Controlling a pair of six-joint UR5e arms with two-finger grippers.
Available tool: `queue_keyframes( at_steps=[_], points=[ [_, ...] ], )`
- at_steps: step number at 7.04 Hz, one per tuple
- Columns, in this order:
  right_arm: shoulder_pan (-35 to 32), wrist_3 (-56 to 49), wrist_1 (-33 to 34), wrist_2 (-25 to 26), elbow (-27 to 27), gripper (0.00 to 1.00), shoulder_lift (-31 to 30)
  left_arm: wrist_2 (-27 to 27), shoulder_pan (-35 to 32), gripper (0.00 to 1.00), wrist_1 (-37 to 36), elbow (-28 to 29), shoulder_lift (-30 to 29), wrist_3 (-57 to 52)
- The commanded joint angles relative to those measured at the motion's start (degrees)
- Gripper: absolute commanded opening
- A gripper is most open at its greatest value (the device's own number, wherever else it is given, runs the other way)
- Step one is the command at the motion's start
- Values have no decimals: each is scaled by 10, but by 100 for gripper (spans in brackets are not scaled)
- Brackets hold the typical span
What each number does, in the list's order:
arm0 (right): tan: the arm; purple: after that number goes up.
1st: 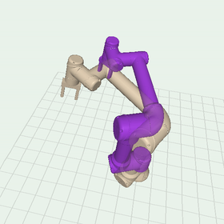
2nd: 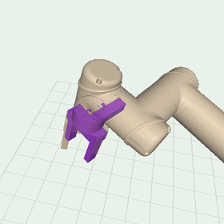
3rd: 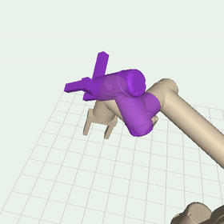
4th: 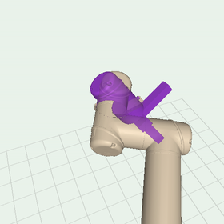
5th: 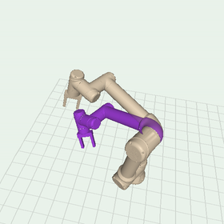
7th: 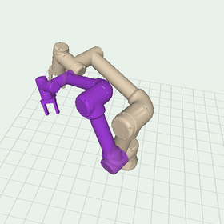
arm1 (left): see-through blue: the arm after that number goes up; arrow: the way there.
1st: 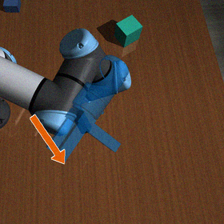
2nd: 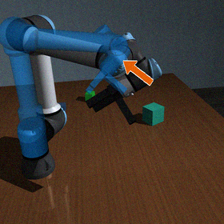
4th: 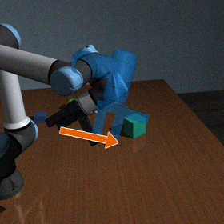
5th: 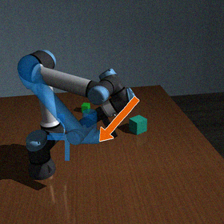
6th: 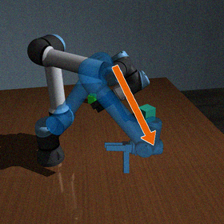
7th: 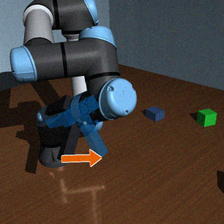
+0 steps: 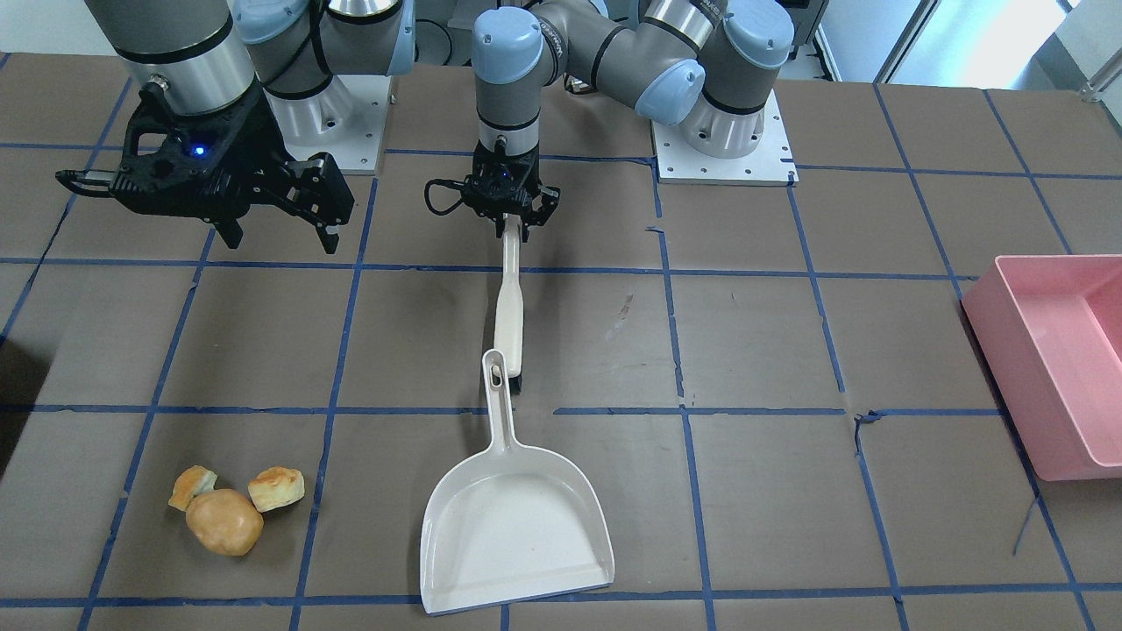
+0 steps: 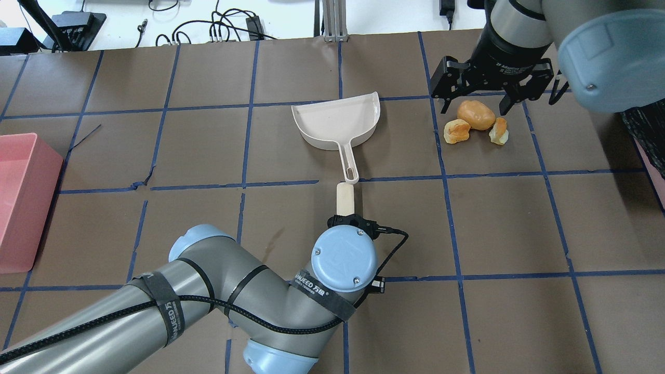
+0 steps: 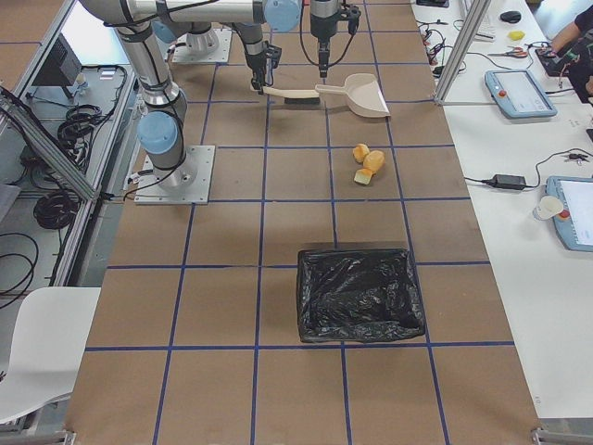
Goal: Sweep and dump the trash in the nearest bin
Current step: 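Hold the brush with the left gripper, lifting it slightly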
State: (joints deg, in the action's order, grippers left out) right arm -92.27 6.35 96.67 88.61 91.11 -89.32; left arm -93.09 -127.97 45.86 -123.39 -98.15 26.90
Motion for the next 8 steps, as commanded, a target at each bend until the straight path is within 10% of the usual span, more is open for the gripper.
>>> queue_keyframes(
  at_steps=[1,5,8],
  points=[
    [-1,0,3,3,0,100,1,0,0,12,0,0,5,1],
    [3,-29,11,-8,0,98,27,-3,9,6,80,1,63,-4],
    [-1,-53,157,-11,89,92,31,3,72,3,187,-13,151,-69]
  ],
)
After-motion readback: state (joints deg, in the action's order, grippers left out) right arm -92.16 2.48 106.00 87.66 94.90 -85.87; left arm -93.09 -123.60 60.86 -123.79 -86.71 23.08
